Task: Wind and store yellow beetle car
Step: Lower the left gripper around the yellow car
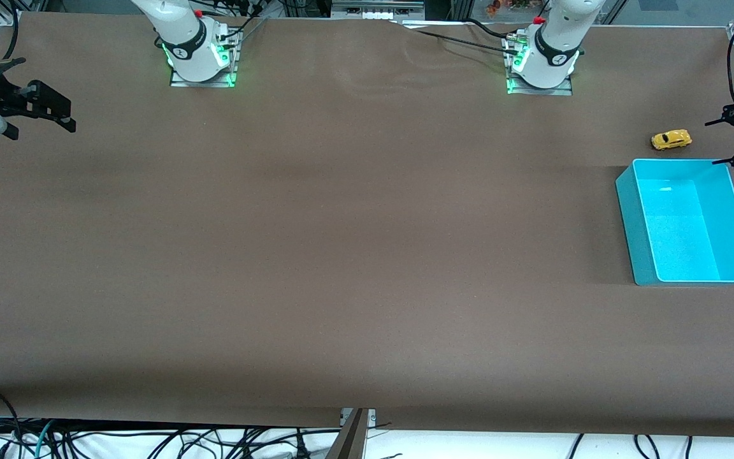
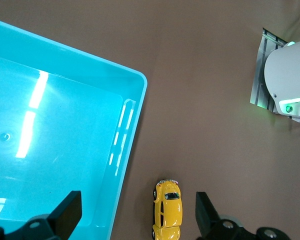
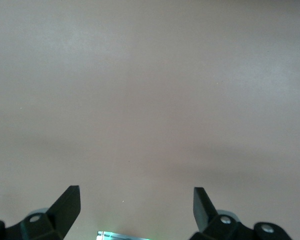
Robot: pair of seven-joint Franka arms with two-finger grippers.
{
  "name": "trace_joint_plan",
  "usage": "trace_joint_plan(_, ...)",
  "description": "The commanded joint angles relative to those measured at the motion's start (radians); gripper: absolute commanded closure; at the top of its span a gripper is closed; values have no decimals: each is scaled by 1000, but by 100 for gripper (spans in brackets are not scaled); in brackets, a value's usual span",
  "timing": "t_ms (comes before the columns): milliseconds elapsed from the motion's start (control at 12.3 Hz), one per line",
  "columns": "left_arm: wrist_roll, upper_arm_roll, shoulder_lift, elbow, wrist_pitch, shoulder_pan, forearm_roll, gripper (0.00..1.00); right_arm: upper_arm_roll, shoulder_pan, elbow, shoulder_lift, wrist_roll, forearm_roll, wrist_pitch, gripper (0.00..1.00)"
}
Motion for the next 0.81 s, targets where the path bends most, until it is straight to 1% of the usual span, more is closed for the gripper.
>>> trace_joint_plan(0,13,-16,8,24,-32,17,-12,0,0,3,22,6,3,16,-16,0)
trace_joint_plan(486,26,-8,8,23,-31,27,5,0,1,6,23,6,-8,14,-19,0)
trace_joint_plan(568,29,-10,8,20,-31,60,11,0,3,8,25,7,-14,8,-16,0)
trace_joint_plan(649,38,-11,7,0,-17,89,11,0,1,8,25,7,-15,13,-13,0)
trace_joint_plan(730,42,-11,-1,-41,10,105,11,0,1,6,28,13,-37,13,-12,0)
